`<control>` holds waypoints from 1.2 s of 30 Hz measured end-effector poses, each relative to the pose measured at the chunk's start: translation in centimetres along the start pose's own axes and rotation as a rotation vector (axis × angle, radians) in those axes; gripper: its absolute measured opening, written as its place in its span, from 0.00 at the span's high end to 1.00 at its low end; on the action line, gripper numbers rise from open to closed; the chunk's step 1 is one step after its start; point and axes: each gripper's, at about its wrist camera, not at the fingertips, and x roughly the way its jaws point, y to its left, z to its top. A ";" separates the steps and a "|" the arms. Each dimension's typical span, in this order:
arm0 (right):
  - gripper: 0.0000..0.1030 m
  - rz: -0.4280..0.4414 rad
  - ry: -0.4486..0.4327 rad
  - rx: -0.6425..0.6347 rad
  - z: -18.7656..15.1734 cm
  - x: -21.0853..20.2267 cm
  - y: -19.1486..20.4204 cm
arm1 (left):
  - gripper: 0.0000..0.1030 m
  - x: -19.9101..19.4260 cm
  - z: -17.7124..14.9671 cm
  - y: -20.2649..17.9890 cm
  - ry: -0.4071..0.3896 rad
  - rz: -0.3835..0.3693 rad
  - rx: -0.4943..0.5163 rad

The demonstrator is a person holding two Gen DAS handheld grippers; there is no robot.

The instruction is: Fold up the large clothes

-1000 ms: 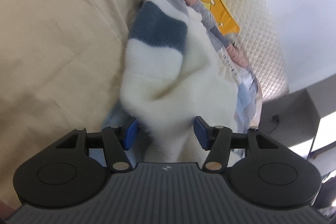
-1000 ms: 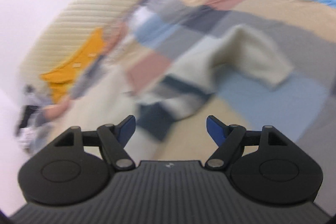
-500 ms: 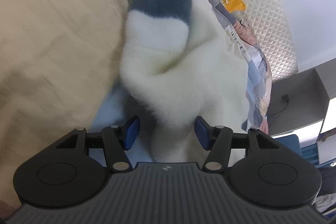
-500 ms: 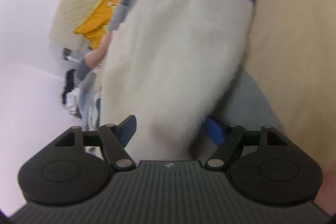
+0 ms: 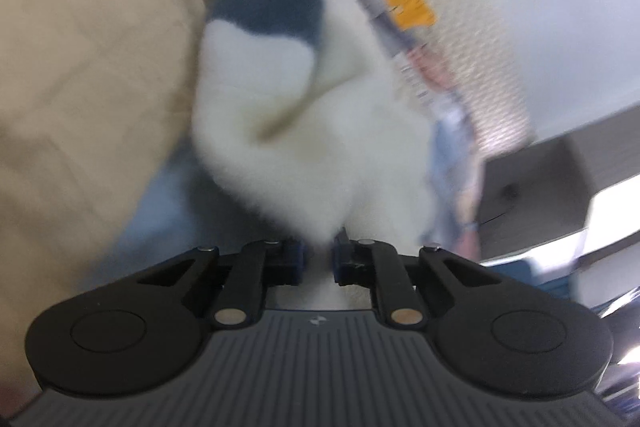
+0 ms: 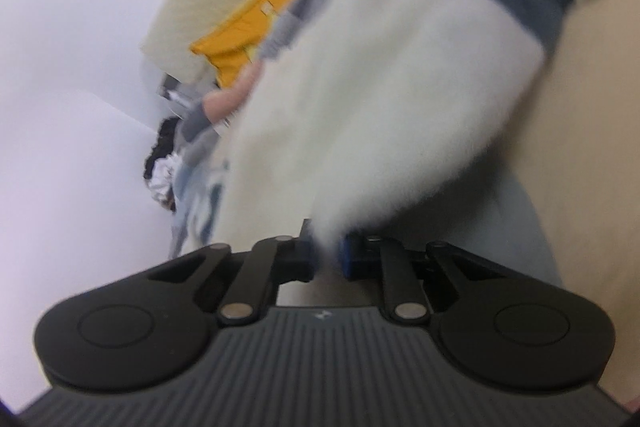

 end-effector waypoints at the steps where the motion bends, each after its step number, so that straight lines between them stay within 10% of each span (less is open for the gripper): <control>1: 0.86 0.011 -0.025 0.007 0.2 -0.9 0.1 | 0.86 -0.6 -0.2 0.2 0.002 -0.057 -0.044; 4: 0.86 0.005 -0.053 0.050 0.4 -2.5 -0.8 | 0.86 -1.1 -1.0 0.3 0.018 -0.074 -0.073; 10: 0.86 -0.163 0.010 0.083 -0.9 -1.3 -3.1 | 0.86 2.2 -1.9 1.0 0.114 0.160 -0.014; 16: 0.82 -0.156 0.014 0.104 -1.2 -0.4 -3.5 | 0.83 2.5 -1.5 1.5 0.120 0.132 -0.044; 19: 0.61 -0.146 0.031 0.119 -1.4 -0.2 -3.8 | 0.42 2.4 -1.1 2.5 0.133 0.060 -0.140; 25: 0.48 -0.092 0.067 0.121 -1.8 -0.3 -4.2 | 0.38 3.0 -1.0 2.8 0.103 0.058 -0.165; 30: 0.51 -0.103 0.075 0.129 -2.0 1.6 -4.8 | 0.42 4.4 -0.3 2.9 0.079 0.065 -0.140; 32: 0.74 -0.105 0.052 0.113 -1.7 2.0 -4.6 | 0.63 4.7 0.2 2.7 0.062 0.053 -0.118; 36: 0.85 -0.020 0.013 0.093 -0.8 2.1 -4.2 | 0.87 3.8 0.7 2.0 -0.022 -0.039 -0.066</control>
